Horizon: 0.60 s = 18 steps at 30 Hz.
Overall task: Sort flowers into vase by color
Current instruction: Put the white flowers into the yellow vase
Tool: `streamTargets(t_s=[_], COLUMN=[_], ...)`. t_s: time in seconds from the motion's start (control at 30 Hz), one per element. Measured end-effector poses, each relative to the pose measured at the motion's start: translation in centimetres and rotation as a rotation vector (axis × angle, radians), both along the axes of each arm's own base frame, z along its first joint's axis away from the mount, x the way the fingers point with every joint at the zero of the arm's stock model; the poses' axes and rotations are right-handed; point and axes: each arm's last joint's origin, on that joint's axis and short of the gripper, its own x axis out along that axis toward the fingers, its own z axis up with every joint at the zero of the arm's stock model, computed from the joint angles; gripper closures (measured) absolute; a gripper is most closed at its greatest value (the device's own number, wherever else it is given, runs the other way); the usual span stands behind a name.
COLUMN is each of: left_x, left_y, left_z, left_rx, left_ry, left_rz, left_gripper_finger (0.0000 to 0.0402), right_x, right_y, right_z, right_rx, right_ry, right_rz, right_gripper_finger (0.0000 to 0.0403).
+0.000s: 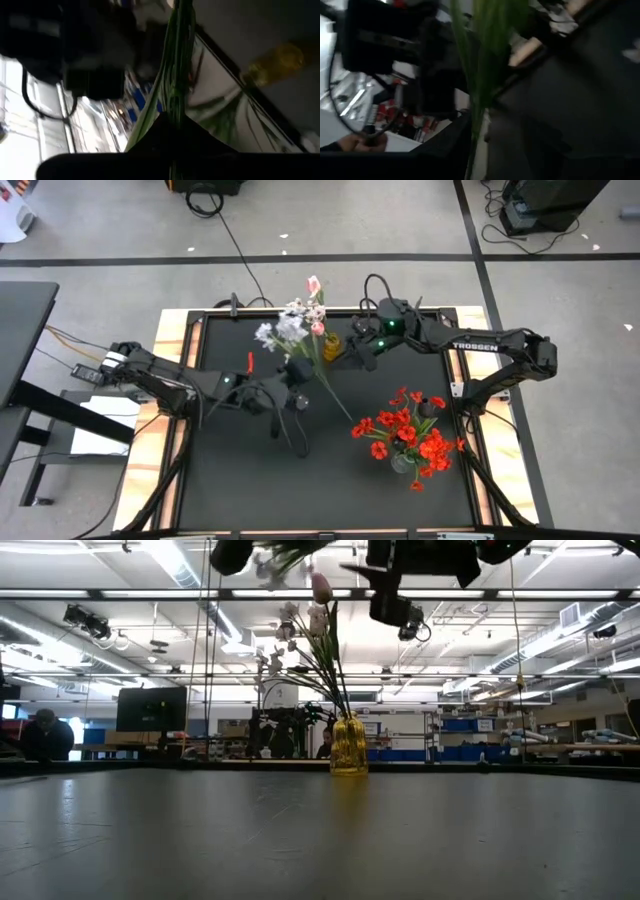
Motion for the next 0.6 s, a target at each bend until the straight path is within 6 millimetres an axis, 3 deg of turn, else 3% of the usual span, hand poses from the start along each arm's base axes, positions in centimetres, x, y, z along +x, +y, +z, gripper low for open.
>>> streamTargets(t_s=[0.23, 0.6], left_x=[0.4, 0.6], left_y=[0.9, 0.7], left_z=[0.2, 0.6], left_rx=[0.027, 0.016], left_ry=[0.014, -0.021], left_rz=[-0.012, -0.069], left_gripper_finger=[0.0383, 0.0383], right_x=[0.6, 1.0], right_y=[1.5, 1.9], right_z=[0.5, 0.4], right_rx=[-0.005, -0.037], right_ry=[-0.044, -0.058], right_rz=[-0.002, -0.063], right_gripper_finger=[0.0228, 0.0228])
